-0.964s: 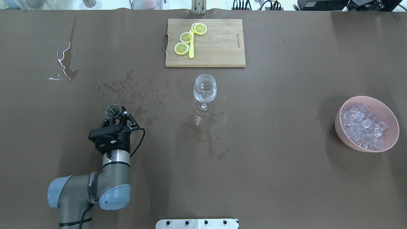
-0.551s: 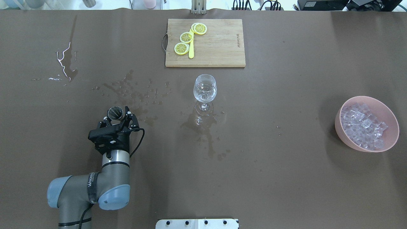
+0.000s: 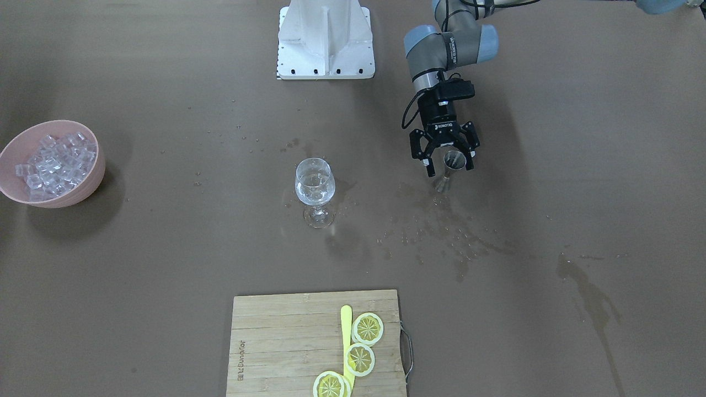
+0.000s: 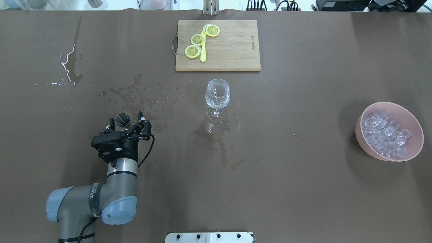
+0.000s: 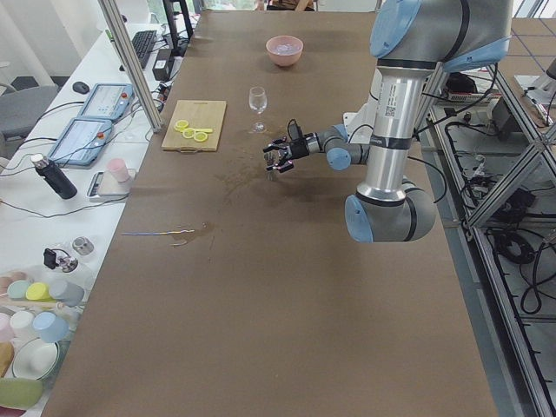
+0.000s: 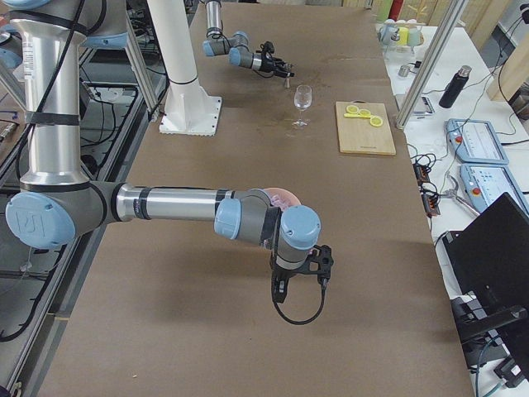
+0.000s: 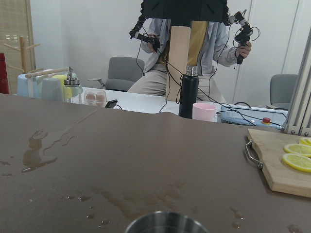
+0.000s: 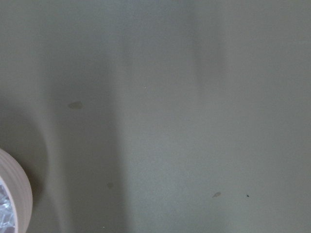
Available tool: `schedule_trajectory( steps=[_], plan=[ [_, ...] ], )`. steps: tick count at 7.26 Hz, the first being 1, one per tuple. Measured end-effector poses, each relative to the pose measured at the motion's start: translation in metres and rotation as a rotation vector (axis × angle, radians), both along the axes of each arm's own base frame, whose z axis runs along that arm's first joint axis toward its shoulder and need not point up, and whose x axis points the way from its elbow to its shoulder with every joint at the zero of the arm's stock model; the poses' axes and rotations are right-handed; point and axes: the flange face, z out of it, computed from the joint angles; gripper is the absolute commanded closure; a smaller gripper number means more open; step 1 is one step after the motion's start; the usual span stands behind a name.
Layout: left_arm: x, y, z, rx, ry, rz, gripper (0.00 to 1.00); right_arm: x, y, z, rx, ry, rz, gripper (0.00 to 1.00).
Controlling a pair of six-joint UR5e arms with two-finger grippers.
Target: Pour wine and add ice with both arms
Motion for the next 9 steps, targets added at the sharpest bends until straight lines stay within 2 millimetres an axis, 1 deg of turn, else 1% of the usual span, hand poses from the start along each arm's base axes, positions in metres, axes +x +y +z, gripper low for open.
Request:
schedule_trajectory(
  steps=[2, 3, 4, 6, 8, 9],
  plan=[
    [-0.029, 0.007, -0.011, -0.009, -0.006, 0.037, 0.02, 0.000, 0.000, 0.000, 0.001, 0.000, 0.000, 0.00],
    [-0.041, 0.010, -0.020, -0.012, -0.003, 0.056, 0.02, 0.000, -0.001, -0.001, 0.003, 0.000, 0.000, 0.00],
    [-0.053, 0.013, -0.037, -0.008, 0.010, 0.077, 0.03, 0.000, -0.002, -0.004, 0.009, -0.001, 0.000, 0.00],
    [-0.077, 0.019, -0.076, 0.014, 0.023, 0.117, 0.03, -0.001, -0.009, -0.025, 0.050, -0.003, -0.001, 0.00],
    [-0.092, 0.018, -0.100, 0.009, 0.022, 0.173, 0.03, -0.008, -0.030, -0.051, 0.105, 0.007, -0.022, 0.00],
    [-0.100, 0.012, -0.107, -0.001, 0.022, 0.197, 0.03, -0.012, -0.040, -0.070, 0.133, 0.004, -0.020, 0.00]
  ],
)
